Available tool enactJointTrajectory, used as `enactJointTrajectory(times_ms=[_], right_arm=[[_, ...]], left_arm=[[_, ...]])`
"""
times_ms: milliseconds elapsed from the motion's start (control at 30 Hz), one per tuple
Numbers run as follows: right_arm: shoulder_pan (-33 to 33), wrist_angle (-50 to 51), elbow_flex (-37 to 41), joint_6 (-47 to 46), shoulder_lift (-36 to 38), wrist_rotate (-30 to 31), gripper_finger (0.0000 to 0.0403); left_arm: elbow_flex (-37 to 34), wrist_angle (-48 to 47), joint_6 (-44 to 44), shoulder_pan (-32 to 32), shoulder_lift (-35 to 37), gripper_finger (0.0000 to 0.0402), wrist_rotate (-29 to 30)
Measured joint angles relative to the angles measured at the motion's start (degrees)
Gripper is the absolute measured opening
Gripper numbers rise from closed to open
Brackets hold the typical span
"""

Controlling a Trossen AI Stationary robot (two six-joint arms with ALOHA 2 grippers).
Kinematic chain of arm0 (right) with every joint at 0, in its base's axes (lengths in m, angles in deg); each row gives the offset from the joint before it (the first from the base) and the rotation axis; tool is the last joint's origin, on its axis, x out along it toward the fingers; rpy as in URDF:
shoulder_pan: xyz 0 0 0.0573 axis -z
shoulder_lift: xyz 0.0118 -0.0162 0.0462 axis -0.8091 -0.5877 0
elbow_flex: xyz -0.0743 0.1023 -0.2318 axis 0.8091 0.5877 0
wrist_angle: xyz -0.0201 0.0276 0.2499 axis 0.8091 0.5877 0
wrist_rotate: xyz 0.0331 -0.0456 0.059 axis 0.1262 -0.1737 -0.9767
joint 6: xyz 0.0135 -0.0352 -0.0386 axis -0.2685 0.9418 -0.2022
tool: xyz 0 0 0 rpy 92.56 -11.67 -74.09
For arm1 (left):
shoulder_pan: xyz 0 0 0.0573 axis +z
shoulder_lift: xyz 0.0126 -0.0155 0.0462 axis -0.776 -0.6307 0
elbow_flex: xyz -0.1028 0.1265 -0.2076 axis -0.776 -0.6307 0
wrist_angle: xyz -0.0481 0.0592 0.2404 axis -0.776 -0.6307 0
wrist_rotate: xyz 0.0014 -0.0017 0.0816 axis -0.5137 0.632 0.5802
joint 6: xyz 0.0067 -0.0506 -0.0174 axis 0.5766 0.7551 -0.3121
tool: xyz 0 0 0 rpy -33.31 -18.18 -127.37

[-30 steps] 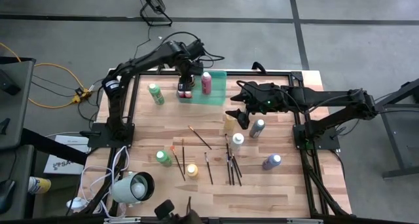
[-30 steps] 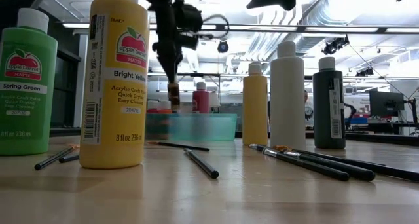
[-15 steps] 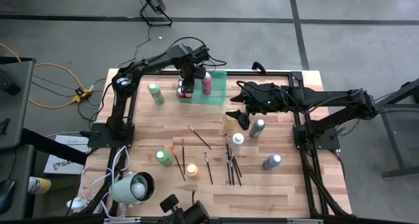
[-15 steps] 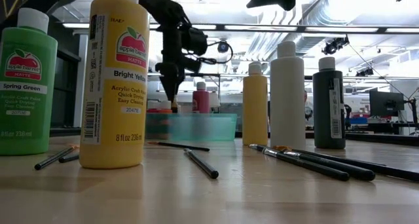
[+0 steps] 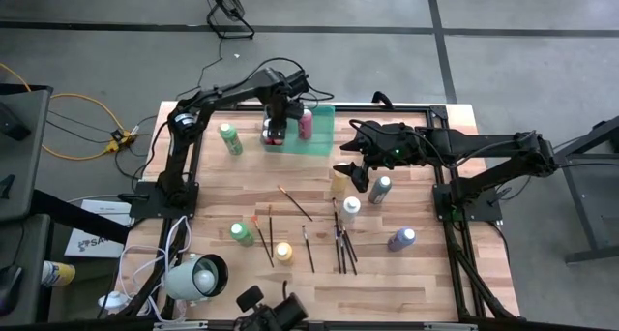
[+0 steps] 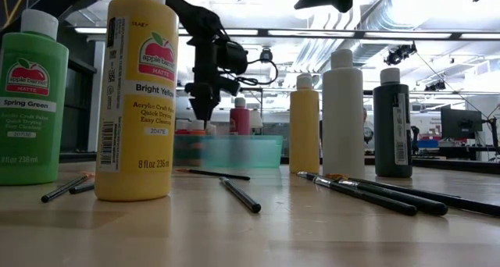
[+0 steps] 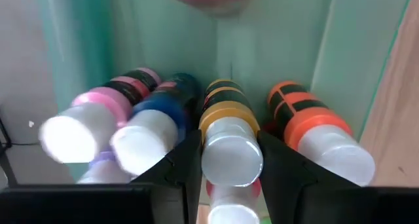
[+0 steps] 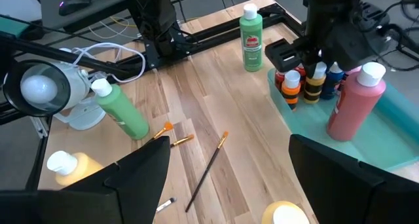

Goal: Pick & Place Paint Supplies
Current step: Put the small yellow paint bottle into the green bin

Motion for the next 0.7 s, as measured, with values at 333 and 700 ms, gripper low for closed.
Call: enactJointTrajectory(times_ms=[333,700], right_arm=[[0.0,-0.02,0.0,-0.02,0.0,0.0,0.0307],[0.0,-0.02,0.0,-0.02,0.0,-0.02,0.0307]], left_arm=[[-3.28,1.73,0.94,0.02,0.48,0.0136,0.23],[1.66,-0.42,1.68,0.02,-0.04,0.0203,0.08]])
